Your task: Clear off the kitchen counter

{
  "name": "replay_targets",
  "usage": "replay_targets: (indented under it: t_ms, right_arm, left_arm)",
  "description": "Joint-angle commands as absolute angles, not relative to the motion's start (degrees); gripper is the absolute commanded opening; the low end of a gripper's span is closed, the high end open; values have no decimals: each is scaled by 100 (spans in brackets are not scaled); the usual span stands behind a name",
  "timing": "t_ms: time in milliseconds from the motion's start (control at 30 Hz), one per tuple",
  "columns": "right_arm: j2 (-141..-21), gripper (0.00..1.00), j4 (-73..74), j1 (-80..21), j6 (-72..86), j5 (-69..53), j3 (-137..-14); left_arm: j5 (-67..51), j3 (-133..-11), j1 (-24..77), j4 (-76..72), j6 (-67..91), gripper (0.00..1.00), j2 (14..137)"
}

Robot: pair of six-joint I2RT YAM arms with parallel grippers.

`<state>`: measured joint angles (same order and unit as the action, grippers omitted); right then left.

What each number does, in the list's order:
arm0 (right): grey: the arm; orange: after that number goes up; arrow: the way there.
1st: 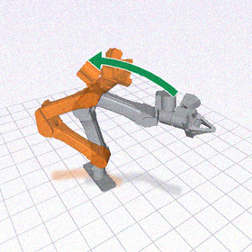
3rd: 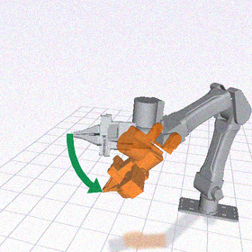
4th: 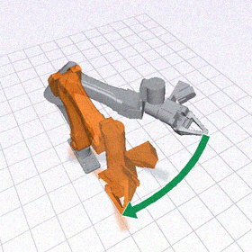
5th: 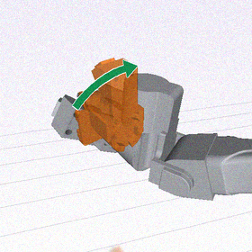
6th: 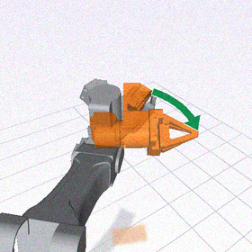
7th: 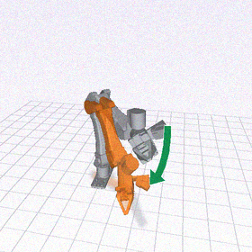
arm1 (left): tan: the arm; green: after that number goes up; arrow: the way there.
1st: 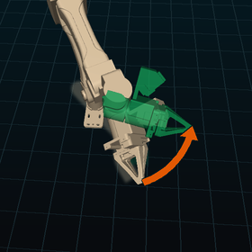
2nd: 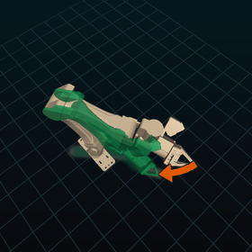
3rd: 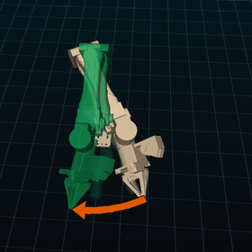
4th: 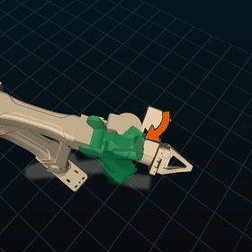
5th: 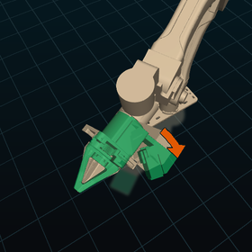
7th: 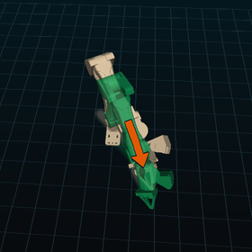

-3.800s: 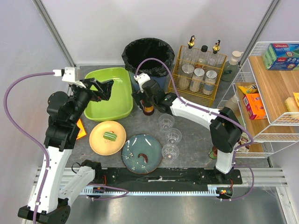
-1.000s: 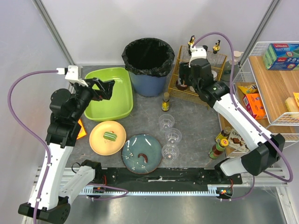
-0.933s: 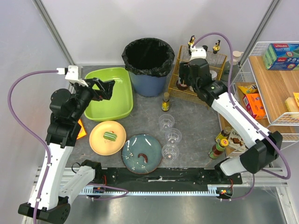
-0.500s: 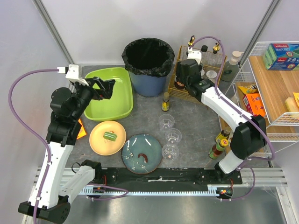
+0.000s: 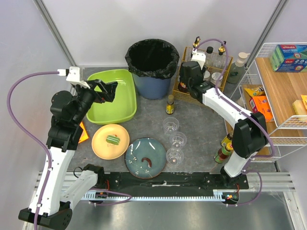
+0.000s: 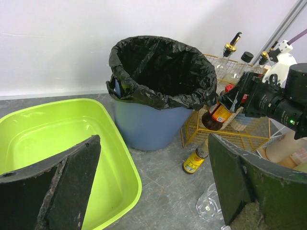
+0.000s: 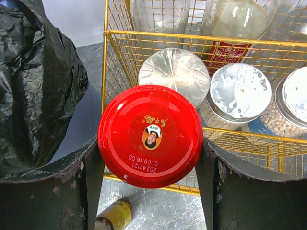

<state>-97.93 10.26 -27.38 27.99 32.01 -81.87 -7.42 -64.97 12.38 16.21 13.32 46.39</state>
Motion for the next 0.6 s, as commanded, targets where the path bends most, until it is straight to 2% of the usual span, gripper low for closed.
replay_targets:
  t_ms: [0, 300, 567]
  right_arm:
    - [-9949, 19, 282, -2725, 2936, 3313, -8165]
    - [-9993, 18, 141, -2777, 3164, 3708, -7919]
    - [-9370, 17, -236, -2795, 2559, 4122, -7410]
  left_arm:
    - [-659, -6662, 1248, 1503, 1090, 98, 4614]
    - [-650, -6662, 1248, 1503, 1072, 98, 4623]
    - [-580, -6627, 1239, 1494, 1046, 98, 4605]
